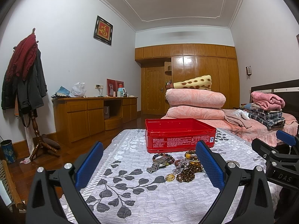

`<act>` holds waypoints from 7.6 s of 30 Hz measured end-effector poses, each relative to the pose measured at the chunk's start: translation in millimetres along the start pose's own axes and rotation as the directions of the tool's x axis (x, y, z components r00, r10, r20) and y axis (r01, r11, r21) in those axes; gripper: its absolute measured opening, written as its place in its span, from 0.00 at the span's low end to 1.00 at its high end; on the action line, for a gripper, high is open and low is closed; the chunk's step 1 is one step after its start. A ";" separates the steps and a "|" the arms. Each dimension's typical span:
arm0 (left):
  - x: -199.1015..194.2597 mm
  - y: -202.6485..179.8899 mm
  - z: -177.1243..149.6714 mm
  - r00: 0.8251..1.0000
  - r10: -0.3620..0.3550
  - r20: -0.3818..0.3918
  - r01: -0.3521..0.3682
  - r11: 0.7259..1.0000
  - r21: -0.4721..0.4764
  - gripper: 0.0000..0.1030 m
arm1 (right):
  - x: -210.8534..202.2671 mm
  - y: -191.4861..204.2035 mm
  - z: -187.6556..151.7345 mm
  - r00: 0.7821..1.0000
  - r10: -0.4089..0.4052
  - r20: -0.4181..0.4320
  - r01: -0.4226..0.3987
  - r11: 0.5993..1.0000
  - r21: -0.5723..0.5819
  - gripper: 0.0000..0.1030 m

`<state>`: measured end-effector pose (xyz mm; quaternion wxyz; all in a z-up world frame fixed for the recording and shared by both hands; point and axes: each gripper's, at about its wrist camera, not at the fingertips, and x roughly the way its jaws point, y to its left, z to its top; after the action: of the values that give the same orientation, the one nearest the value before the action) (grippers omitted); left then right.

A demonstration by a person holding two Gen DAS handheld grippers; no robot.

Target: Organize jewelry

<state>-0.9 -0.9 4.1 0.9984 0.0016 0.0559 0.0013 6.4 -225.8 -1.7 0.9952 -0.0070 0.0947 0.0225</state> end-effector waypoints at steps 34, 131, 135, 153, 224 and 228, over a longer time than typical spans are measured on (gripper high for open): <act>55.1 17.7 -15.6 0.938 -0.043 -0.344 0.047 0.999 0.003 0.94 | 54.2 -21.4 -11.3 0.934 0.019 -0.358 -0.009 0.999 0.031 0.95; 320.2 -22.2 51.9 0.822 -0.174 -0.543 0.174 0.983 -0.052 0.25 | 307.3 0.2 82.5 0.819 0.185 -0.542 -0.206 0.978 0.022 0.53; 315.7 -20.6 55.5 0.834 -0.168 -0.526 0.172 0.984 -0.041 0.33 | 302.7 -1.1 84.6 0.834 0.182 -0.520 -0.204 0.979 0.015 0.59; 204.0 11.7 47.8 0.893 -0.100 -0.439 0.086 0.995 -0.052 0.83 | 192.9 -26.7 59.4 0.885 0.152 -0.440 -0.112 0.987 0.115 0.76; 142.6 -33.0 -30.8 0.651 -0.381 -0.657 0.335 0.921 -0.202 0.17 | 153.5 -15.7 -18.7 0.735 0.142 -0.663 -0.116 0.990 0.083 0.28; 146.9 -36.1 -31.0 0.654 -0.371 -0.659 0.324 0.925 -0.199 0.31 | 152.0 -14.9 -17.5 0.741 0.136 -0.657 -0.106 0.991 0.086 0.42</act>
<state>141.8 -36.5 -43.2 0.8871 -0.0414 0.4197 -0.1874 152.9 -234.4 -47.5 0.8935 0.0128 0.4415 0.0811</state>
